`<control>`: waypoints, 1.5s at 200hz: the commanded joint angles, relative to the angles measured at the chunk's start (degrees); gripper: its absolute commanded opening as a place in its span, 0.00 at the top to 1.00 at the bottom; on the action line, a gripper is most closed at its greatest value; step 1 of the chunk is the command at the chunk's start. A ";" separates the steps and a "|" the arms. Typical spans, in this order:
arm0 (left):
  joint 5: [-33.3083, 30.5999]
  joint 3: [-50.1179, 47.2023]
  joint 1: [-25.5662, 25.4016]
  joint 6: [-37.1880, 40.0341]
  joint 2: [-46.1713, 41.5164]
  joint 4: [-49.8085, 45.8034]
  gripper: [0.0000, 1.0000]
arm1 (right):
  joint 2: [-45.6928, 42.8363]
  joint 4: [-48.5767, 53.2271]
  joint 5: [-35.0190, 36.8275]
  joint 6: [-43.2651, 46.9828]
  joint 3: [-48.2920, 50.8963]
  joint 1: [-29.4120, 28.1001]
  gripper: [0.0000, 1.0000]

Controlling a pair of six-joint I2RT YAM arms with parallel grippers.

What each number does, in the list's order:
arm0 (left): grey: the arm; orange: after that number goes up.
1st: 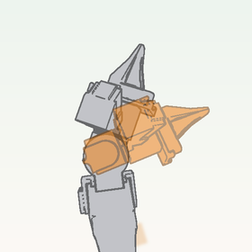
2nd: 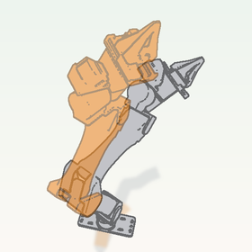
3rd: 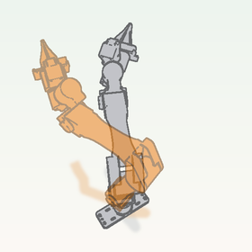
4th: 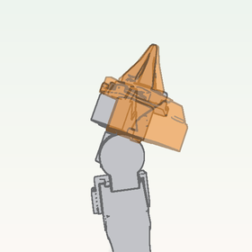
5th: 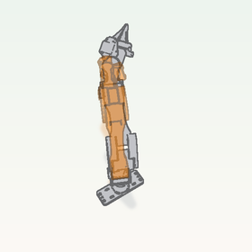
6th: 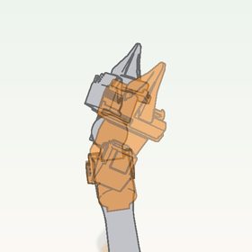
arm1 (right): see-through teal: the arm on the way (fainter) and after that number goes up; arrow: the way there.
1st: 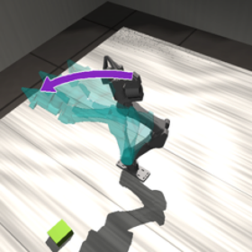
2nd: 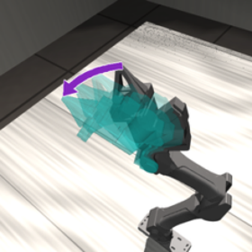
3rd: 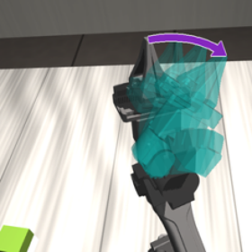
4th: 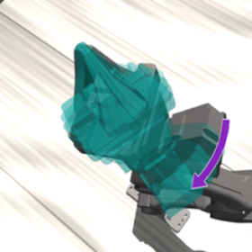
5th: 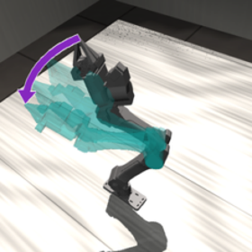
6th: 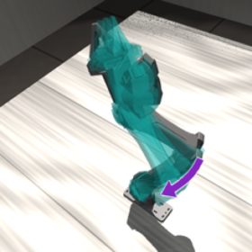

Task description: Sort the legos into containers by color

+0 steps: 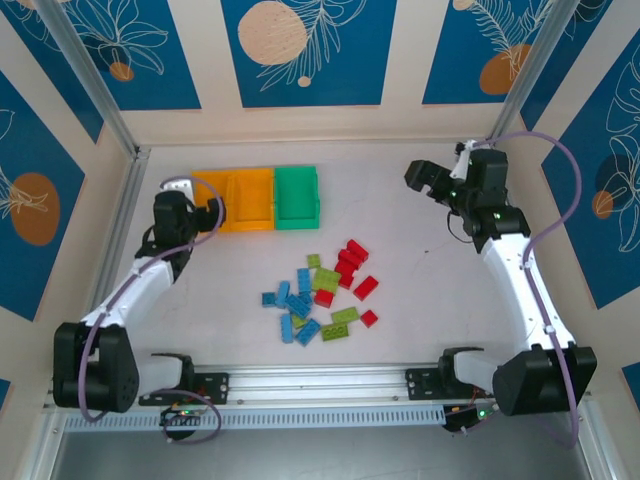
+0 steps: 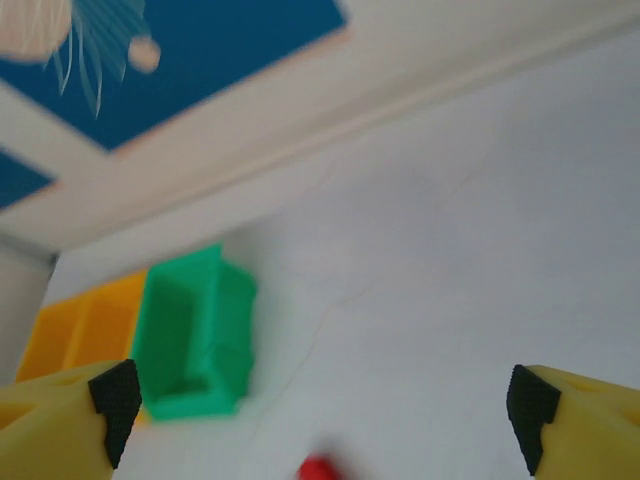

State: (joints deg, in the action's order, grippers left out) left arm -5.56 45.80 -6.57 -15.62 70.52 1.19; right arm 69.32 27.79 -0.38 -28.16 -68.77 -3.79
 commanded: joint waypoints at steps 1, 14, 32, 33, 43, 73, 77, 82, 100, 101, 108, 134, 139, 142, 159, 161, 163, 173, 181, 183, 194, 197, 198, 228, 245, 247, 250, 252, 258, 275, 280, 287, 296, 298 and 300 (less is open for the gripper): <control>3.57 6.86 -4.82 -12.88 -0.33 -25.67 0.16 | 6.66 23.93 -11.99 -1.94 -5.88 -3.64 0.05; 3.65 10.34 -9.06 -17.97 0.60 -33.30 0.20 | 9.70 27.72 -13.47 -1.55 -9.81 -6.61 0.06; 3.70 13.00 -16.68 -23.10 2.08 -40.24 0.22 | 12.49 29.37 -14.12 -1.28 -12.69 -10.70 0.07; 3.71 13.08 -17.14 -23.34 2.17 -40.54 0.22 | 12.59 29.35 -14.12 -1.28 -12.74 -10.92 0.07; 2.94 13.67 -21.11 -27.15 3.41 -43.53 0.23 | 13.41 28.78 -13.62 -1.52 -12.90 -12.28 0.07; 4.41 11.26 -26.44 -31.52 7.97 -47.83 0.32 | 14.40 25.03 -13.48 -3.41 -10.41 -13.61 0.07; 4.78 10.40 -26.60 -31.68 8.10 -47.71 0.34 | 14.54 24.82 -13.65 -3.64 -10.19 -13.62 0.07; 5.26 9.40 -26.74 -31.84 8.14 -47.36 0.37 | 14.75 24.69 -13.80 -3.73 -10.06 -13.62 0.07; 7.04 6.62 -26.71 -31.22 8.64 -45.30 0.46 | 15.15 24.92 -13.73 -3.66 -9.98 -13.85 0.07; 7.22 6.56 -26.73 -31.09 8.70 -45.22 0.47 | 15.23 24.93 -13.71 -3.66 -9.98 -13.86 0.07; 8.54 6.33 -26.74 -30.39 9.45 -44.61 0.48 | 15.27 25.03 -13.44 -3.68 -9.92 -13.88 0.07; 13.92 6.32 -26.86 -28.35 13.53 -42.79 0.48 | 15.40 25.56 -12.89 -3.64 -9.92 -13.92 0.07; 14.21 6.38 -27.00 -28.23 14.14 -42.65 0.47 | 15.34 25.64 -12.89 -3.57 -9.89 -13.91 0.07; 14.26 6.40 -27.04 -28.24 14.43 -42.62 0.47 | 15.40 25.65 -12.91 -3.61 -9.91 -13.87 0.07; 13.57 5.98 -27.35 -28.07 15.75 -42.57 0.46 | 15.26 25.83 -12.89 -3.94 -9.98 -13.96 0.07; 13.32 5.93 -27.33 -28.00 15.89 -42.63 0.46 | 15.28 25.87 -12.89 -3.97 -10.04 -13.96 0.07; 13.13 5.82 -27.33 -27.98 16.01 -42.64 0.46 | 15.31 25.88 -12.95 -4.00 -10.13 -13.96 0.07; 12.92 5.18 -27.27 -27.59 16.60 -42.37 0.46 | 15.09 25.87 -12.83 -4.24 -10.08 -14.09 0.07; 13.45 4.61 -27.29 -27.23 17.08 -41.68 0.46 | 14.87 25.76 -12.59 -4.36 -10.04 -14.14 0.07; 13.58 4.51 -27.28 -27.20 17.21 -41.42 0.46 | 14.81 25.74 -12.55 -4.40 -9.93 -14.14 0.07; 15.13 3.70 -27.23 -26.82 17.79 -39.94 0.46 | 14.69 25.65 -12.28 -4.58 -9.64 -14.30 0.07; 15.72 3.49 -27.32 -26.57 17.95 -39.45 0.46 | 14.59 25.65 -12.23 -4.61 -9.63 -14.31 0.07; 15.87 3.45 -27.29 -26.48 18.01 -39.31 0.46 | 14.56 25.65 -12.21 -4.62 -9.63 -14.31 0.07; 18.92 2.30 -27.35 -24.33 20.99 -36.40 0.41 | 14.70 25.82 -12.19 -4.80 -9.26 -14.62 0.07; 17.43 1.53 -27.45 -24.37 21.83 -35.57 0.43 | 14.82 26.03 -12.11 -4.71 -9.62 -14.74 0.07; 17.14 1.50 -27.42 -24.42 21.85 -35.56 0.44 | 14.80 26.07 -12.06 -4.64 -9.74 -14.79 0.07; 16.71 1.40 -27.38 -24.38 22.06 -35.61 0.45 | 14.81 26.08 -11.95 -4.62 -9.84 -14.76 0.07; 16.44 1.40 -27.36 -24.37 22.08 -35.64 0.46 | 14.84 26.15 -11.93 -4.62 -9.90 -14.82 0.07; 15.55 1.40 -27.41 -24.46 22.32 -35.85 0.49 | 14.79 26.20 -11.69 -4.54 -10.04 -14.89 0.07; 12.82 1.35 -27.42 -24.68 21.94 -36.38 0.58 | 14.78 26.25 -11.35 -4.66 -10.26 -14.98 0.07; 11.90 1.46 -27.42 -24.72 21.69 -36.63 0.61 | 14.71 26.18 -11.31 -4.76 -10.37 -14.93 0.07; 10.62 1.63 -27.37 -24.73 21.16 -36.99 0.64 | 14.63 26.17 -11.37 -4.84 -10.37 -14.93 0.07; 9.22 1.91 -27.40 -24.64 20.18 -37.31 0.69 | 14.48 26.18 -11.41 -4.88 -10.44 -15.00 0.07; 8.94 2.03 -27.41 -24.57 19.94 -37.42 0.70 | 14.49 26.17 -11.40 -4.88 -10.49 -15.01 0.07; 8.65 2.15 -27.37 -24.53 19.59 -37.47 0.71 | 14.45 26.24 -11.40 -4.88 -10.43 -15.02 0.07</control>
State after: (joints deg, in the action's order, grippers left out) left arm 7.84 48.75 -33.54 -40.71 90.83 -35.99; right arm 84.55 52.40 -11.79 -32.01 -78.72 -18.44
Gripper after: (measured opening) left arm 0.332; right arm 0.934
